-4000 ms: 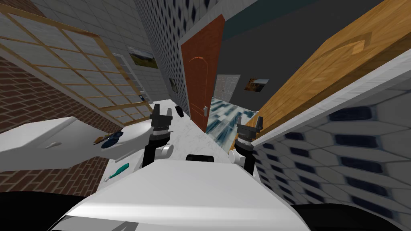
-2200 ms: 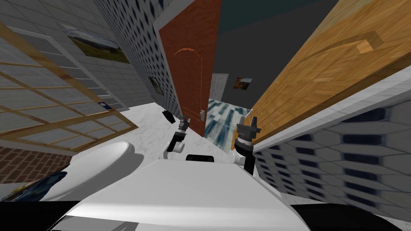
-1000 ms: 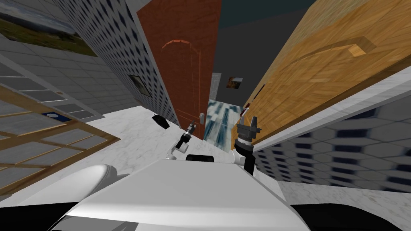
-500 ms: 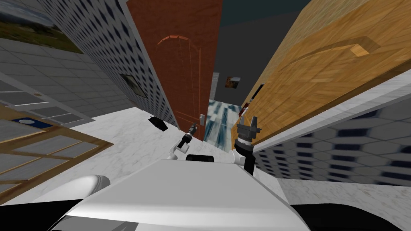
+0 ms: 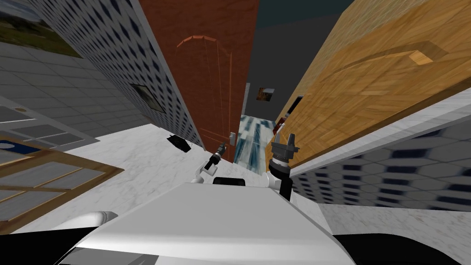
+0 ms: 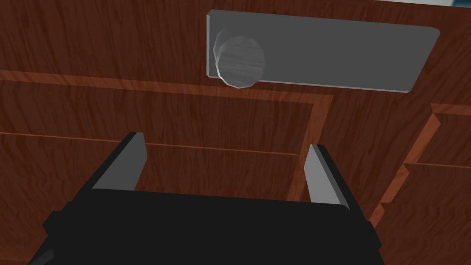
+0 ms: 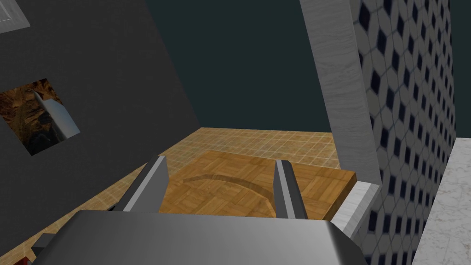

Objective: Push the door open

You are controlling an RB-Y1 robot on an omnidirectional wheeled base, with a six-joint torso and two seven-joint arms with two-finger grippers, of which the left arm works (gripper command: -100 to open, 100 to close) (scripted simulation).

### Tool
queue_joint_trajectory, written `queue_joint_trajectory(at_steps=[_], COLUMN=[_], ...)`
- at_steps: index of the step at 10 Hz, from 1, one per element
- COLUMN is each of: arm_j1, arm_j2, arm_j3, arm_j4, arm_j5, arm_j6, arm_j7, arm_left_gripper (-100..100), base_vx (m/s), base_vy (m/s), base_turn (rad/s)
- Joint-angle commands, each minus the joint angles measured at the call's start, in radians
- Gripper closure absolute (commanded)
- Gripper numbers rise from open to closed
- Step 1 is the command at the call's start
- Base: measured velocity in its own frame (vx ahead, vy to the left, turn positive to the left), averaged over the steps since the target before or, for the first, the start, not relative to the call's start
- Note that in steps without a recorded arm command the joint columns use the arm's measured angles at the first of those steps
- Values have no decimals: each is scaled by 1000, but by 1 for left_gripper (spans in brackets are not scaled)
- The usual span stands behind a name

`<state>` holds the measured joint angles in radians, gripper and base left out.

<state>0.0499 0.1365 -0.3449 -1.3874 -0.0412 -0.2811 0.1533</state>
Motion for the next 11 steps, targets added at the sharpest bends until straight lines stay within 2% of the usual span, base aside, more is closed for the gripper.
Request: queue_joint_trajectory(at_steps=[1, 9, 10, 11], arm_j1=[-9, -41, -41, -41], arm_j2=[-6, -27, -27, -27], arm_j3=[7, 30, 30, 30], arm_j4=[13, 59, 59, 59], arm_j5=[1, 4, 4, 4], arm_j6=[-2, -7, -7, -7], arm_j7=[-2, -10, -10, -10], arm_left_gripper=[-100, -100, 100, 100], base_vx=[108, 178, -9, -32], base_vy=[-19, -67, 3, 12], base_turn=[-40, -25, 6, -4])
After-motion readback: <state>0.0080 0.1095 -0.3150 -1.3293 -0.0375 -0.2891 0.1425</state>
